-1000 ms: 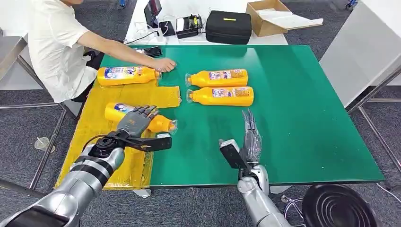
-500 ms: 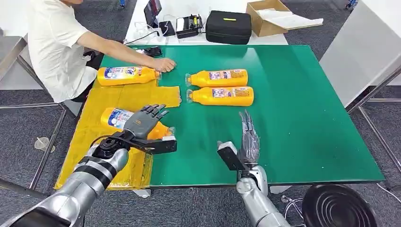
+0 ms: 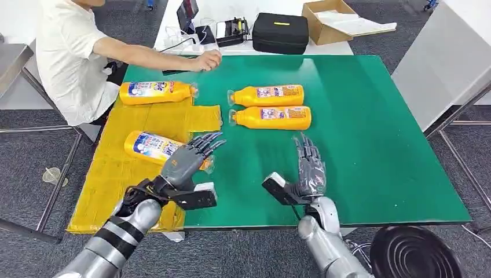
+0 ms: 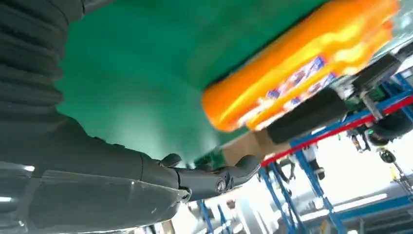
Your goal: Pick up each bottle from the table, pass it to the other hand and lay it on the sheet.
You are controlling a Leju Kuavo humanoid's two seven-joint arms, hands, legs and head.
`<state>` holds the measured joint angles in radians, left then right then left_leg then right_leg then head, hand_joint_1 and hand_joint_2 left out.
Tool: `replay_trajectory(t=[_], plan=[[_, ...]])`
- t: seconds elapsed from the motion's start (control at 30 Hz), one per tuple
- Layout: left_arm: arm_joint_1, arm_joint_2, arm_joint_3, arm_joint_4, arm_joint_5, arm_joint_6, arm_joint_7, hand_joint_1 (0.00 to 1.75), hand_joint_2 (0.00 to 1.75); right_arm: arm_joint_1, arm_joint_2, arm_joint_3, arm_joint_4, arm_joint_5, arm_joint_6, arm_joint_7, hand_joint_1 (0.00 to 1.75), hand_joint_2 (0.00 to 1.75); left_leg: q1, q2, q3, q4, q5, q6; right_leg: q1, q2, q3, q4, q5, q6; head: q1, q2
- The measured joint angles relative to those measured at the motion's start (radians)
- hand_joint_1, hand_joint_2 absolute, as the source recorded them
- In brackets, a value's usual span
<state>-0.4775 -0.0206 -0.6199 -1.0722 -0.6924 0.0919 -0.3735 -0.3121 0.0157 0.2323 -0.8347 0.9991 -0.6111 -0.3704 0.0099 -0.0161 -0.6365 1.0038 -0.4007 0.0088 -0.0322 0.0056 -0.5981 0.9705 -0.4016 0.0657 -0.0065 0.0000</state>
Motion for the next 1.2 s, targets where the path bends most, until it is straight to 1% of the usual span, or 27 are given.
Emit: replay_trajectory(t=[0.2,0.57,0.63,0.67,0.73,0.77,0.83,0.97,1.13,1.2], plan=[[0.045,0.006,0.005,-0.083,0.004,-0.002,-0.001,0.00,1.75,-0.015,-0.027,0.010,0.006,0.006,0.000,0.004,0.00,1.75,0.000,0.000,0.000,0.000,0.000,0.000,0.001,0.000,0.000,0.000,0.000,0.000,0.000,0.000],[0.059,0.013,0.006,-0.120,0.009,-0.003,-0.002,0.00,1.75,-0.016,-0.037,0.021,0.009,0.008,0.000,0.008,0.00,1.75,0.001,0.000,0.000,0.000,0.000,0.000,0.001,0.000,0.000,0.000,0.000,0.000,0.000,0.000],[0.089,-0.003,0.027,-0.131,0.117,-0.034,-0.049,0.00,1.75,-0.045,-0.057,0.028,0.039,0.081,0.025,0.109,0.00,1.75,-0.002,0.000,0.000,0.000,0.000,0.000,-0.001,0.000,0.000,0.000,0.000,0.000,-0.001,0.000],[0.124,-0.025,0.047,-0.143,0.205,-0.022,-0.073,0.00,1.75,-0.088,-0.076,0.035,0.090,0.103,0.062,0.145,0.00,1.75,-0.003,0.001,0.001,0.000,0.000,0.001,-0.002,0.001,-0.001,0.000,0.001,0.001,-0.003,0.000],[0.168,-0.060,0.043,-0.158,0.268,0.013,-0.079,0.00,1.75,-0.155,-0.120,0.037,0.178,0.100,0.090,0.132,0.00,1.75,-0.003,-0.002,-0.001,0.000,0.002,0.003,-0.003,-0.003,0.000,0.000,0.000,0.001,0.002,0.000],[0.186,-0.069,0.041,-0.164,0.275,0.021,-0.080,0.00,1.75,-0.183,-0.135,0.037,0.211,0.097,0.096,0.127,0.00,1.75,-0.004,-0.004,-0.001,0.000,0.002,0.004,-0.003,-0.005,0.000,0.000,0.001,0.001,0.002,0.000],[0.206,-0.077,0.041,-0.172,0.286,0.026,-0.080,0.00,1.75,-0.218,-0.153,0.037,0.257,0.098,0.095,0.125,0.00,1.75,-0.005,-0.004,-0.001,0.000,0.002,0.004,-0.004,-0.005,0.000,0.000,0.001,0.002,0.002,0.000],[0.213,-0.085,0.041,-0.180,0.291,0.028,-0.080,0.00,1.75,-0.239,-0.161,0.039,0.310,0.112,0.101,0.138,0.00,1.75,-0.005,-0.004,-0.001,0.000,0.002,0.004,-0.003,-0.005,0.000,0.000,0.001,0.002,0.001,0.000],[0.212,-0.086,0.041,-0.180,0.296,0.040,-0.077,0.00,1.75,-0.266,-0.167,0.040,0.351,0.112,0.187,0.172,0.00,1.75,-0.004,-0.004,-0.001,0.000,0.002,0.003,-0.002,-0.005,0.000,0.000,0.001,0.002,0.001,0.000],[0.212,-0.086,0.040,-0.180,0.296,0.045,-0.074,0.00,1.75,-0.275,-0.167,0.042,0.370,0.126,0.246,0.200,0.00,1.75,-0.004,-0.004,-0.001,0.000,0.002,0.003,-0.002,-0.005,0.000,0.000,0.001,0.002,0.001,0.000]])
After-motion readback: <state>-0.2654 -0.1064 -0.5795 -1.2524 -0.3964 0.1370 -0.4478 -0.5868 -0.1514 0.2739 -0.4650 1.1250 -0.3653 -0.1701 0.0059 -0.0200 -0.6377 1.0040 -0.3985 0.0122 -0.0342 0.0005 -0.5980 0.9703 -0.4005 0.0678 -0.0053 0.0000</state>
